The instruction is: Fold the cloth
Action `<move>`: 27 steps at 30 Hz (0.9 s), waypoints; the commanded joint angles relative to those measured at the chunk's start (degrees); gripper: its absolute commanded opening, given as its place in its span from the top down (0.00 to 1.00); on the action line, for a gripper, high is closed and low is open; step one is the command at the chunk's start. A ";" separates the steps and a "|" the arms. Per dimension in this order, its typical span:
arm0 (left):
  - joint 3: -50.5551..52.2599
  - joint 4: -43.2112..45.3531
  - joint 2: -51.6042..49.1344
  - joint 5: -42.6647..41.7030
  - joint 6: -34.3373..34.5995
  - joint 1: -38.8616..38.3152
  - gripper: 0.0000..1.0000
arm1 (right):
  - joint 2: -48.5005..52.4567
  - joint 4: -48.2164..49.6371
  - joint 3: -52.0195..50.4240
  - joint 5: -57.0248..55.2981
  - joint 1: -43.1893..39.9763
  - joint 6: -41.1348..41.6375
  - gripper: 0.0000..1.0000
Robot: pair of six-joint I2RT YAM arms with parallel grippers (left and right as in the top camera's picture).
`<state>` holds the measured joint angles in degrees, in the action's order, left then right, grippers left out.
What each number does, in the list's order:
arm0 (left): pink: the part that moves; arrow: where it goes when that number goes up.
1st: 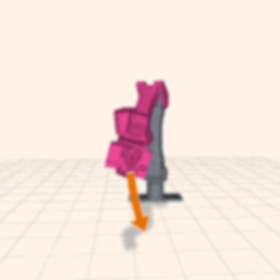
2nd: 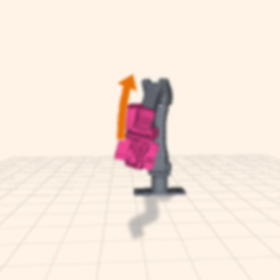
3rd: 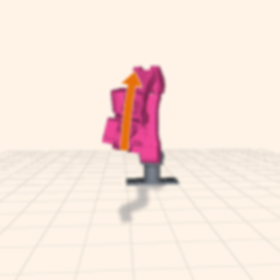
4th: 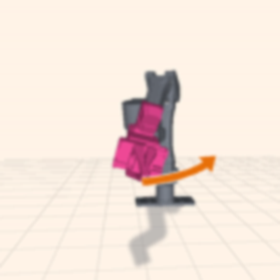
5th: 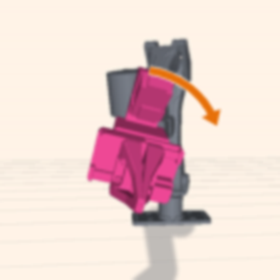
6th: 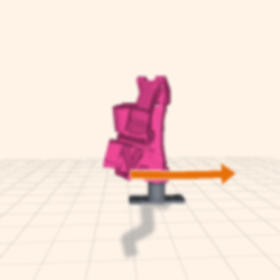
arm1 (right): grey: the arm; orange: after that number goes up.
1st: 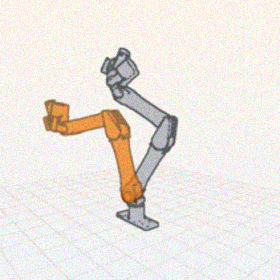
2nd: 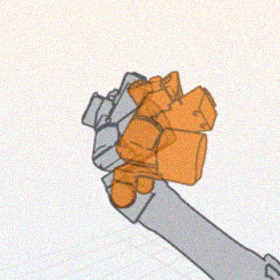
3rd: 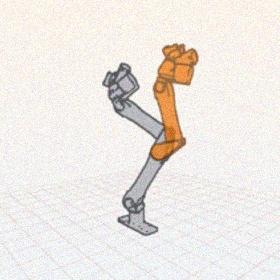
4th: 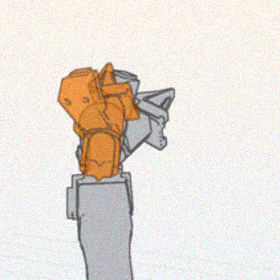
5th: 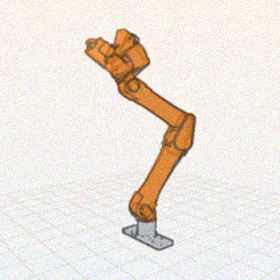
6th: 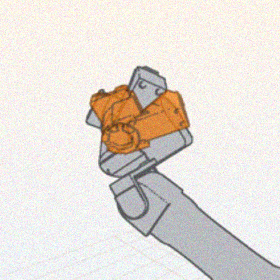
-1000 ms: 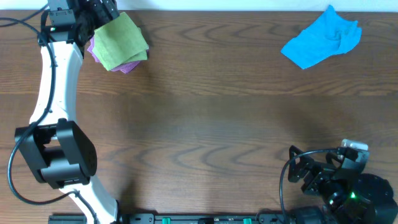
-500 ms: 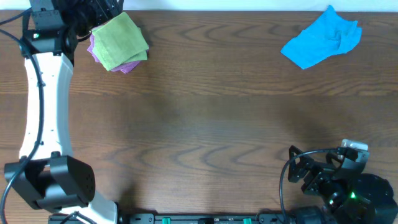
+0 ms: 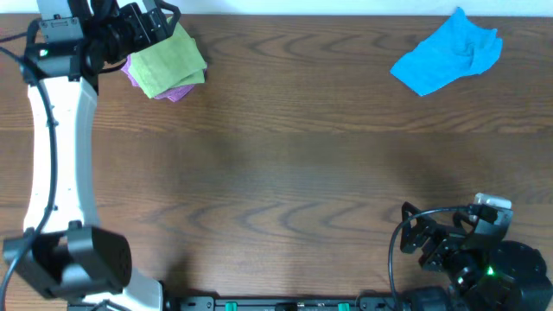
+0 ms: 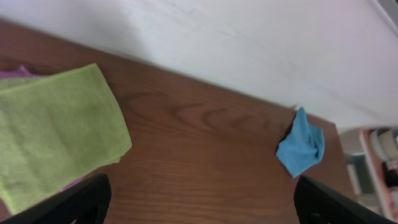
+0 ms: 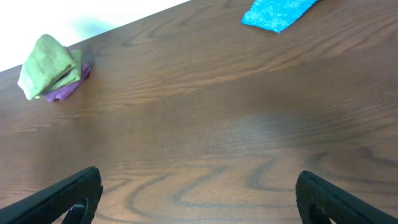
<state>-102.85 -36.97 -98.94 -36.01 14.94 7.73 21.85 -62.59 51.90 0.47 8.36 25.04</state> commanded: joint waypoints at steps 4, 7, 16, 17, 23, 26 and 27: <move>-0.79 -5.20 9.29 3.74 -9.27 -0.46 0.05 | -0.31 -0.07 -0.22 -0.02 -0.57 0.63 0.01; -0.76 -7.58 12.52 7.15 -12.46 -1.18 0.05 | -0.31 -0.07 -0.22 -0.02 -0.57 0.63 0.01; 4.02 -8.50 22.36 17.25 -16.33 -4.92 0.05 | -0.31 -0.07 -0.22 -0.02 -0.57 0.63 0.01; 6.01 -7.50 23.74 17.38 -16.31 -4.92 0.05 | -0.31 -0.07 -0.22 -0.02 -0.57 0.63 0.01; 24.39 3.37 35.82 17.38 -16.26 -4.92 0.05 | -0.31 -0.07 -0.22 -0.02 -0.57 0.63 0.01; 32.26 6.88 41.88 17.79 -16.26 -4.92 0.05 | -0.31 -0.07 -0.22 -0.02 -0.57 0.63 0.01; 34.99 7.61 44.15 18.47 -16.26 -4.92 0.05 | -0.31 -0.07 -0.22 -0.02 -0.57 0.63 0.01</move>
<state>-72.03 -30.85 -59.16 -19.05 -0.32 2.92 21.85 -62.65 51.79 0.47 8.36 25.06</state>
